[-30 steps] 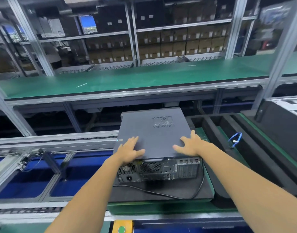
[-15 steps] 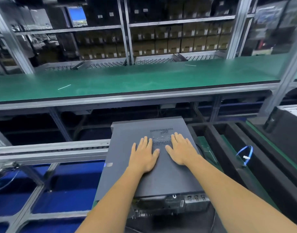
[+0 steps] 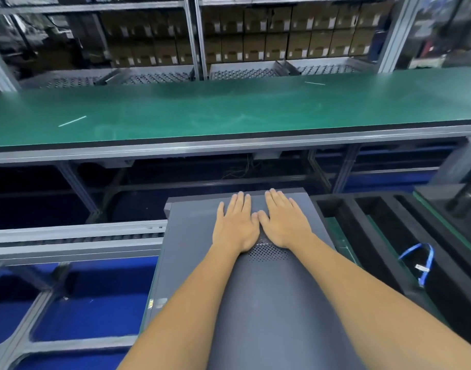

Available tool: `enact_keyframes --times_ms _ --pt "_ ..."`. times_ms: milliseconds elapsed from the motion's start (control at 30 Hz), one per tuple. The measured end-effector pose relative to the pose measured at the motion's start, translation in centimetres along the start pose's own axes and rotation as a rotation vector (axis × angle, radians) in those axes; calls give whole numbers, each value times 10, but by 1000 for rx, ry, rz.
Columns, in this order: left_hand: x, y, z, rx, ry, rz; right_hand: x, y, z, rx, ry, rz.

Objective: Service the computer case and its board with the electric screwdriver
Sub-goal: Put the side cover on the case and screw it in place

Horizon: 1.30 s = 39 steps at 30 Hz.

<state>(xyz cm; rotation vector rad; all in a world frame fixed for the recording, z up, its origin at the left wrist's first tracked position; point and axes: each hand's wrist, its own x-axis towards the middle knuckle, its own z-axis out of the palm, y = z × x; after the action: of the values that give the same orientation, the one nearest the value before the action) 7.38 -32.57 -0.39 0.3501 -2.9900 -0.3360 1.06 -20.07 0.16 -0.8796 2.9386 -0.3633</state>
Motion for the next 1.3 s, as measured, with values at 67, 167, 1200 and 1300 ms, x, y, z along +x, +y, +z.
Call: enact_keyframes --times_ms 67,167,1200,1300 --pt "9 0 1 -1 15 7 4 1 2 13 20 -2" --pt "15 0 2 -34 43 16 6 0 2 49 30 5" --pt "-40 257 40 -217 -266 257 -158 185 -64 152 -59 362" --pt "-39 281 63 -135 -391 110 -164 217 -57 155 -203 363"
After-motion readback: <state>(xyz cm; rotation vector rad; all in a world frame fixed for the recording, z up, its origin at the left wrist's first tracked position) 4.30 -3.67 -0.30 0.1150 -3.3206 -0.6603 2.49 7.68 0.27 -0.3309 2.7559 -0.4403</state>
